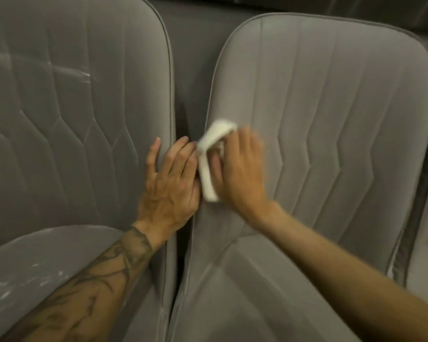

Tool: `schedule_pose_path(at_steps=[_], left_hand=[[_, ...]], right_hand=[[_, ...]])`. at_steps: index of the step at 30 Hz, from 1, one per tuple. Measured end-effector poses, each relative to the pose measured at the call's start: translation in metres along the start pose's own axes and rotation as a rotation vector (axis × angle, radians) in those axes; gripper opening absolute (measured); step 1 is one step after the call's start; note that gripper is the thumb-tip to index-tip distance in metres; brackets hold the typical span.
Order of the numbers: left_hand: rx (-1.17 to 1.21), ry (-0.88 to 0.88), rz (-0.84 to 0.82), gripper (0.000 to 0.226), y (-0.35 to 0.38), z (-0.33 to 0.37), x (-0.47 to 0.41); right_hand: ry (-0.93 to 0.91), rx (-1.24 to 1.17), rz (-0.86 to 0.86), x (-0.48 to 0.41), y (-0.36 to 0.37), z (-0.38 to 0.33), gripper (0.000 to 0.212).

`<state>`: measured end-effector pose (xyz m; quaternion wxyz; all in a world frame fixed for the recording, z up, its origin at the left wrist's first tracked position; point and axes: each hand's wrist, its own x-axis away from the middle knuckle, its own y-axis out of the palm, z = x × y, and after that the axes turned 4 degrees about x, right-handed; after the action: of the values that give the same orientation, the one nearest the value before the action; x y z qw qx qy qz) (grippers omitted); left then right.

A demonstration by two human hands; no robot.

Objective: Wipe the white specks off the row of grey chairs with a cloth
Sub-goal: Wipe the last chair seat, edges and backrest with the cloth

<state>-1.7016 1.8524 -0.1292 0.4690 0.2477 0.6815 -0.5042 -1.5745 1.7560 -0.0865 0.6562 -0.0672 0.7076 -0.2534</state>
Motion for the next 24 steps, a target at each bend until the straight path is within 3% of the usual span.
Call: schedule_pose_path(at_steps=[3, 6, 10, 13, 16, 20, 22, 24], left_hand=[[0.005, -0.002, -0.012, 0.052, 0.002, -0.003, 0.000], [0.000, 0.008, 0.002, 0.042, 0.002, -0.002, 0.001], [-0.003, 0.012, 0.026, 0.041, 0.003, -0.005, 0.000], [-0.005, 0.014, 0.029, 0.041, 0.004, -0.005, 0.001], [-0.007, 0.016, 0.041, 0.040, 0.006, -0.004, 0.002], [-0.016, 0.005, 0.025, 0.041, 0.005, -0.003, 0.002], [-0.016, 0.007, 0.025, 0.041, 0.004, -0.003, 0.002], [-0.008, 0.006, 0.025, 0.040, 0.004, -0.003, 0.002]], right_hand=[[-0.106, -0.006, -0.129, 0.078, -0.001, -0.009, 0.020], [-0.164, 0.058, -0.118, 0.071, -0.005, -0.001, 0.022], [0.035, 0.084, 0.110, -0.028, -0.004, 0.006, 0.020], [0.187, 0.054, 0.172, -0.038, 0.000, 0.002, 0.020], [0.194, -0.034, 0.030, 0.046, 0.007, -0.011, 0.021], [-0.115, -0.008, -0.386, 0.169, -0.003, -0.025, 0.018], [-0.193, 0.017, -0.414, 0.170, -0.002, -0.018, 0.021], [-0.211, 0.036, -0.334, 0.137, -0.002, -0.012, 0.019]])
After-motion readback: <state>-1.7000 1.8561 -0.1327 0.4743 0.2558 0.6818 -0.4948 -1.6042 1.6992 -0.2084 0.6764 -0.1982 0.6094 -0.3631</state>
